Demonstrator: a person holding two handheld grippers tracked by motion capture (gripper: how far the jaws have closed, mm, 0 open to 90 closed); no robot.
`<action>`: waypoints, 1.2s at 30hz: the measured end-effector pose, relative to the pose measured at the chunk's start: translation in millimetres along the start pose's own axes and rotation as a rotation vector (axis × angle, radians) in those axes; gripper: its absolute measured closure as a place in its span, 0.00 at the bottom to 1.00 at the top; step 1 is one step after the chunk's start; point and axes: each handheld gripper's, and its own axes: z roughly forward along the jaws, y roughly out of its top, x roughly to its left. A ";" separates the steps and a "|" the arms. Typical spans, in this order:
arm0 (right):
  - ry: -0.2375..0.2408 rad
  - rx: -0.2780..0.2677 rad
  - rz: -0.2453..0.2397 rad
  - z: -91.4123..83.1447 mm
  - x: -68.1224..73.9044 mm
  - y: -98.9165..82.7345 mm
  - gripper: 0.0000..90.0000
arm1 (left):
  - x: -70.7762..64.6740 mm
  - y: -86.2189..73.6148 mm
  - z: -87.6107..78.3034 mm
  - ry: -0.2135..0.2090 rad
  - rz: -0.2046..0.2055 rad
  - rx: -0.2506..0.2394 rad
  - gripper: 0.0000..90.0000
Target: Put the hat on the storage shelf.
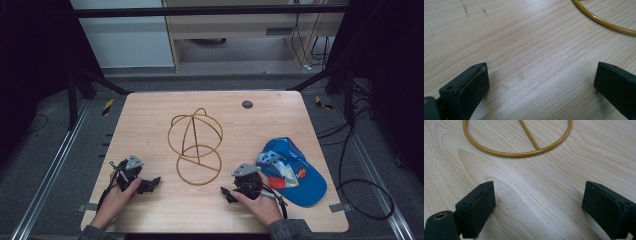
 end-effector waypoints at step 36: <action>-0.033 0.070 -0.038 -120.3 -57.4 27.3 0.13 | 0.0 0.0 -0.1 0.002 0.002 0.000 0.00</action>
